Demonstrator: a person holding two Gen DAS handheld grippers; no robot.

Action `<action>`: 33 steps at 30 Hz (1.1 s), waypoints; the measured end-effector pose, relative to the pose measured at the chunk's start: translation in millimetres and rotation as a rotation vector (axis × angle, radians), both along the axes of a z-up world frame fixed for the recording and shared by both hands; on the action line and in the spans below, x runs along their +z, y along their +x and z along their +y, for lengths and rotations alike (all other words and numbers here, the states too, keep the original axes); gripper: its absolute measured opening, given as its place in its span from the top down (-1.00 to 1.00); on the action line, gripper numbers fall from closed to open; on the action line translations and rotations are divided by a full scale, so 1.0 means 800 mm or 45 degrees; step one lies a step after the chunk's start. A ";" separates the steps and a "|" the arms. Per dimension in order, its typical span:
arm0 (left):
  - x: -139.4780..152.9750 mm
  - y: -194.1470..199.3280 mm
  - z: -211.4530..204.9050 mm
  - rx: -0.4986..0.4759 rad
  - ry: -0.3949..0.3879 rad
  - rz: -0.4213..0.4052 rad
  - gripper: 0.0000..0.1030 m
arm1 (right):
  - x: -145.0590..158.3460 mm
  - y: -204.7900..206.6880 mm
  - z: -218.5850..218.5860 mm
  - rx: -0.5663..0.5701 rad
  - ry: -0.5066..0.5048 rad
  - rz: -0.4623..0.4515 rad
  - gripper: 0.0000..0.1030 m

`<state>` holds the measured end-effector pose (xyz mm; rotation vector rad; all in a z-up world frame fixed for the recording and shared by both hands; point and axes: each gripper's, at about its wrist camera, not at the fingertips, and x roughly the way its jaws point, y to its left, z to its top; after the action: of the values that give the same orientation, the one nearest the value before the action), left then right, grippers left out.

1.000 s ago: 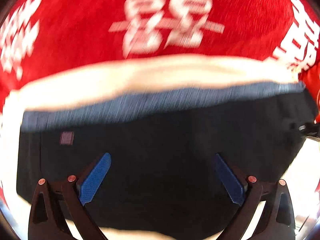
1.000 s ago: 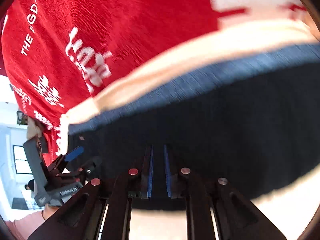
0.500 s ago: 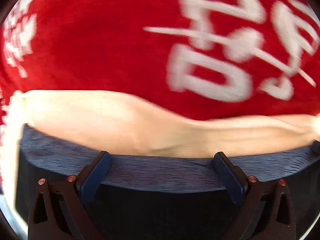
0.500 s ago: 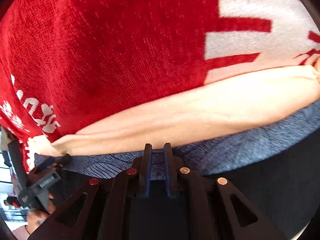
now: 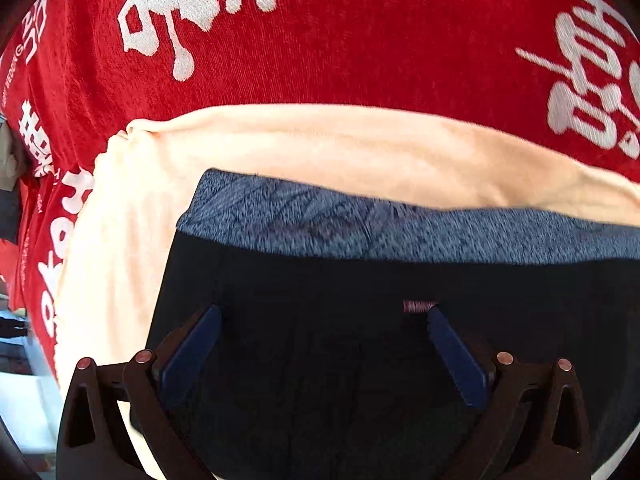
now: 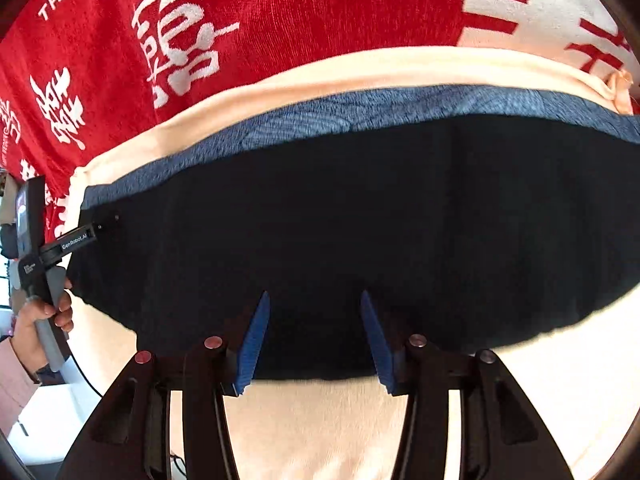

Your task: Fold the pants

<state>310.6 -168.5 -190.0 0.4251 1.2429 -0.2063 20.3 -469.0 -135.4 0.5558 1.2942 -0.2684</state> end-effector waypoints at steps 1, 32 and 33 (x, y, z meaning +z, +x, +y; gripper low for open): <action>0.011 -0.020 -0.009 -0.012 -0.007 0.015 -1.00 | 0.004 -0.005 0.001 -0.017 0.022 -0.001 0.00; 0.063 -0.301 -0.263 -0.359 -0.080 0.172 -1.00 | 0.024 -0.181 -0.177 -0.614 0.109 -0.065 -0.03; 0.058 -0.309 -0.278 -0.358 -0.065 0.174 -1.00 | 0.027 -0.187 -0.193 -0.655 0.096 -0.078 -0.03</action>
<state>63.0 -391.0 -143.4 0.5486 1.3060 -0.5124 -129.1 -623.7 -113.6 0.9528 1.0888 -0.6239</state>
